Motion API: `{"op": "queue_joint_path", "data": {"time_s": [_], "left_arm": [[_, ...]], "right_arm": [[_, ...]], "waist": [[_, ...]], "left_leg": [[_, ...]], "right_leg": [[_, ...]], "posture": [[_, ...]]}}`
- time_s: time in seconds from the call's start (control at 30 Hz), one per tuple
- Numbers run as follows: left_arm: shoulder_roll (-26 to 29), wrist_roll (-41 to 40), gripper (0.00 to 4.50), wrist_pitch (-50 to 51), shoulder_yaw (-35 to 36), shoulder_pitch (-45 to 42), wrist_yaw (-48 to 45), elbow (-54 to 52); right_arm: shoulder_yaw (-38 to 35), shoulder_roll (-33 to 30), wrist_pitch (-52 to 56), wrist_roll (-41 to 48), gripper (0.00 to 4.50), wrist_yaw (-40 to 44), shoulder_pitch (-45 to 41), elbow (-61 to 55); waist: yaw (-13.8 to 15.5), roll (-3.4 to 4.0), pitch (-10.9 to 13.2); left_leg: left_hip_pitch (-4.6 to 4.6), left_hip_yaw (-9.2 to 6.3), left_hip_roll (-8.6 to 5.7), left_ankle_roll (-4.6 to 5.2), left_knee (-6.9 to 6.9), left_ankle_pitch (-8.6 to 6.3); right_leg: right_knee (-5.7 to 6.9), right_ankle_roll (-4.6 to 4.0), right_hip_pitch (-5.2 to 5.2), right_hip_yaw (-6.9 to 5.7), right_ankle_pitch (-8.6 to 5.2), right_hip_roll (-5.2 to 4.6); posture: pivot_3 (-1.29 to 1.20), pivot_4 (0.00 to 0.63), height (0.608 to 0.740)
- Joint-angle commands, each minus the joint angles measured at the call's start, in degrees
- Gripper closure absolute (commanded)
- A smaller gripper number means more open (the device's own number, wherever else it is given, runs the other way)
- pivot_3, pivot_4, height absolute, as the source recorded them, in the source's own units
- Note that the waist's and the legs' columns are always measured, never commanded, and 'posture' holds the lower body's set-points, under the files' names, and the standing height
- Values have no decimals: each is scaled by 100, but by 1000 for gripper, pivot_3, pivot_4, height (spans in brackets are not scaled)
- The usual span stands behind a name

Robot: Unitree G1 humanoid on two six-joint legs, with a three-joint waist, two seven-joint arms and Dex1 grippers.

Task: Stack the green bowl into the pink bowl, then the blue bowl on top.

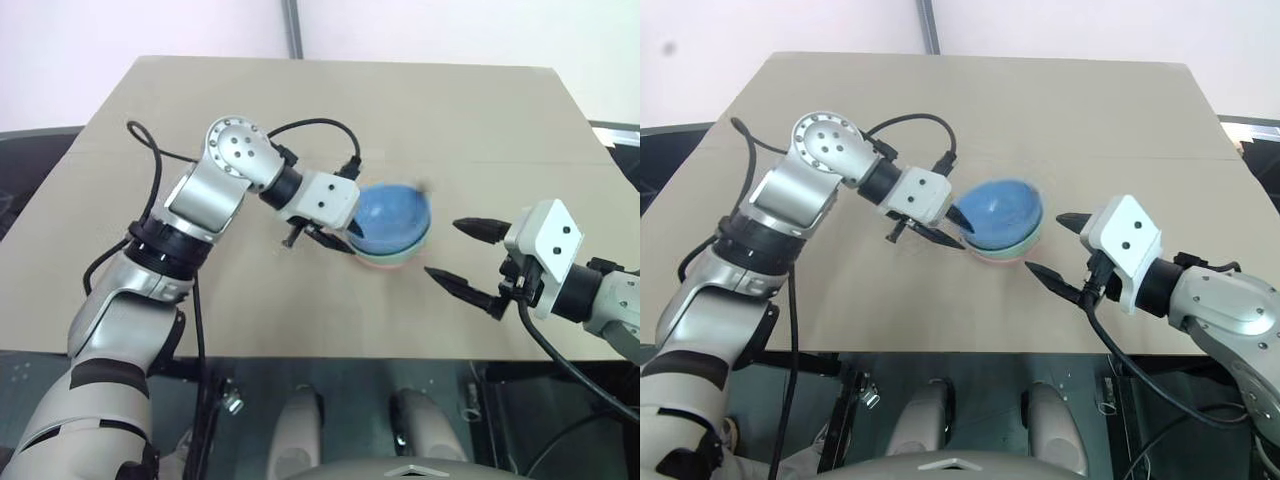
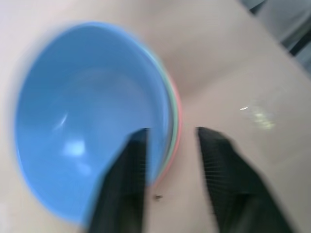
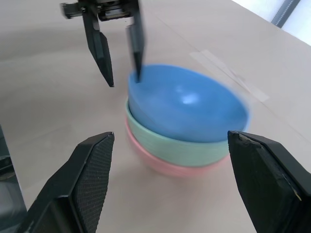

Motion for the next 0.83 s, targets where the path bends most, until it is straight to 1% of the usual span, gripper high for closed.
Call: {"op": "queue_joint_path", "data": {"time_s": [0.03,0.17,0.2,0.23,0.33,0.37,0.43,0.5,0.57,0.63,0.73,0.83], "left_arm": [[25,-148,2716,170,451,-132,164,-14],[313,-453,2716,1259,978,152,451,-440],[367,-834,2716,1985,1306,295,584,-603],[392,-1165,2716,2294,1675,515,750,-778],[737,-1794,2716,3203,2733,1546,1258,-1613],[787,-1925,2716,3372,3073,1944,1498,-1990],[751,-1876,2716,3076,3620,2692,2009,-2640],[959,-2326,2716,3889,4104,3533,2114,-3131],[1099,-2541,2716,4151,4448,4300,2149,-3477],[1121,-2811,2716,4295,4895,4987,2194,-3761],[1157,-3093,2716,4378,5314,5517,2323,-4060],[1233,-3162,2716,4298,5473,5845,2390,-4156]], "right_arm": [[-330,-66,-27,178,417,-174,125,-245],[-380,-104,-118,304,417,-177,247,-203],[-393,-117,-142,325,417,-163,292,-185],[-415,-138,-165,335,417,-140,352,-166],[-472,-20,-313,510,417,-25,569,18],[-490,-16,-370,504,417,12,651,96],[-532,-70,-434,473,417,80,783,250],[-628,-185,-490,476,417,286,910,496],[-749,-302,-519,452,417,419,1034,635],[-924,-492,-521,471,417,627,1188,780],[-1130,-726,-619,383,417,848,1343,937],[-1256,-844,-679,436,417,1025,1393,1049]], "waist": [[-6,0,0],[-43,0,0],[-53,0,0],[-57,0,0],[-134,0,-1],[-168,0,0],[-165,-3,0],[-150,-6,-1],[-149,-5,-2],[-124,-7,-1],[-107,-15,-1],[-100,-15,-2]], "left_leg": [[0,1,0,0,0,0],[4,0,1,1,0,-1],[5,0,1,1,0,-1],[6,0,1,1,0,-1],[9,2,1,1,4,-1],[9,0,2,1,4,-1],[12,1,1,1,5,-1],[11,1,1,1,10,-1],[18,2,1,1,12,-1],[20,0,0,1,11,-1],[22,1,1,1,12,-1],[27,1,1,1,15,-1]], "right_leg": [[1,0,0,1,0,0],[7,0,-1,3,0,1],[13,1,-1,3,-1,2],[15,1,-2,3,-1,2],[29,6,-1,6,-6,-1],[30,6,-2,5,-6,0],[34,7,0,7,-7,-1],[34,8,0,5,-6,-3],[33,8,6,6,-6,-4],[35,8,7,2,-7,-4],[33,8,9,2,-7,-4],[34,10,10,2,-8,-3]], "posture": [[0,150,740],[0,150,740],[0,150,740],[0,150,740],[0,150,740],[0,150,740],[0,150,740],[0,150,740],[0,150,740],[0,150,740],[0,150,740],[0,150,740]]}}
